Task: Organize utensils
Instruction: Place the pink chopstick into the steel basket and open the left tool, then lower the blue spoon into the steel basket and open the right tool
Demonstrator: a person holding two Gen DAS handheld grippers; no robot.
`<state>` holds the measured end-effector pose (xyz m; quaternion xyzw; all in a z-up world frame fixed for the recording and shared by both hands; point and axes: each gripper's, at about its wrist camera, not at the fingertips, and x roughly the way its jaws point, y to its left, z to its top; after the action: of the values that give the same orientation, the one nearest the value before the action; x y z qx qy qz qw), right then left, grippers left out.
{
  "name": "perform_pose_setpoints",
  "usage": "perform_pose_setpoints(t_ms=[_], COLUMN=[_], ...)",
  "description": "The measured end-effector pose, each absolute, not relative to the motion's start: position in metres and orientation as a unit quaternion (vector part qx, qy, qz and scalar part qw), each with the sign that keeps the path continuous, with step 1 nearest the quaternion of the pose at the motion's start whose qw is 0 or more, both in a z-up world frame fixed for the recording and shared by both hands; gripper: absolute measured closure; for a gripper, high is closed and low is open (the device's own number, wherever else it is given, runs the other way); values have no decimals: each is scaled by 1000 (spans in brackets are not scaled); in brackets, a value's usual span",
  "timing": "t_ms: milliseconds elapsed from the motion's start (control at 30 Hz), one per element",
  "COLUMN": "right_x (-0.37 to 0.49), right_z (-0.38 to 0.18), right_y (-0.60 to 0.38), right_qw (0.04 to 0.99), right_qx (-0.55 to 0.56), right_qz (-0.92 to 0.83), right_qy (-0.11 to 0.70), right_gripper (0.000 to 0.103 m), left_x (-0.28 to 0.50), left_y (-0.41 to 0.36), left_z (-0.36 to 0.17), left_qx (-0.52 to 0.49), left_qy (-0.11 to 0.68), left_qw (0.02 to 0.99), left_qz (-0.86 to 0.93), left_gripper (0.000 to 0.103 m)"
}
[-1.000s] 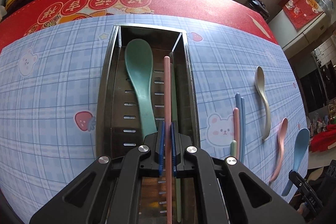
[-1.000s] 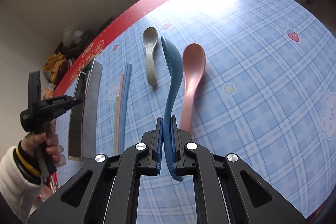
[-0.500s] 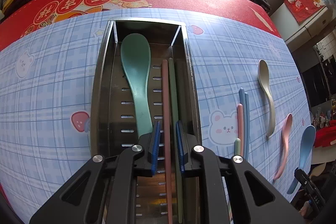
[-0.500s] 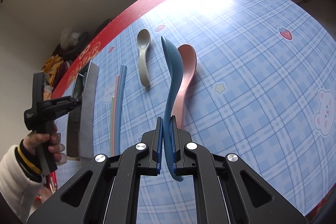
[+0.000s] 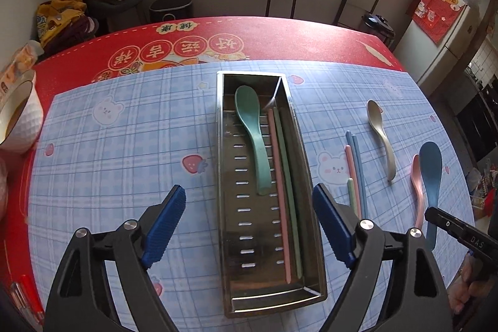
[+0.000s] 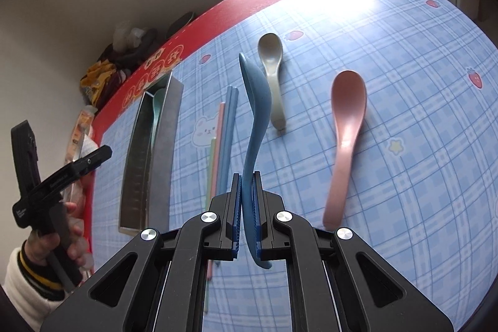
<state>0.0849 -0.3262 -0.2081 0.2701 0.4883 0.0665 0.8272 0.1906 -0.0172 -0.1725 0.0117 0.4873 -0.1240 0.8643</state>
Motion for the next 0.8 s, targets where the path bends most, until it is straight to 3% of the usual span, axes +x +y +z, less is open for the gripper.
perform_pose_setpoints(t_ms=[133, 800], right_x=[96, 195], right_z=[-208, -183], right_y=[-304, -205], right_qw=[821, 817], right_qx=[264, 203], right_qz=[90, 164], right_qy=[499, 514], right_gripper=[96, 96], left_x=[164, 133], left_y=[6, 57], left_z=[-164, -152], left_qx=[18, -17], left_qy=[465, 430], left_qw=[881, 901], left_qz=[-89, -52], left_gripper=[6, 6])
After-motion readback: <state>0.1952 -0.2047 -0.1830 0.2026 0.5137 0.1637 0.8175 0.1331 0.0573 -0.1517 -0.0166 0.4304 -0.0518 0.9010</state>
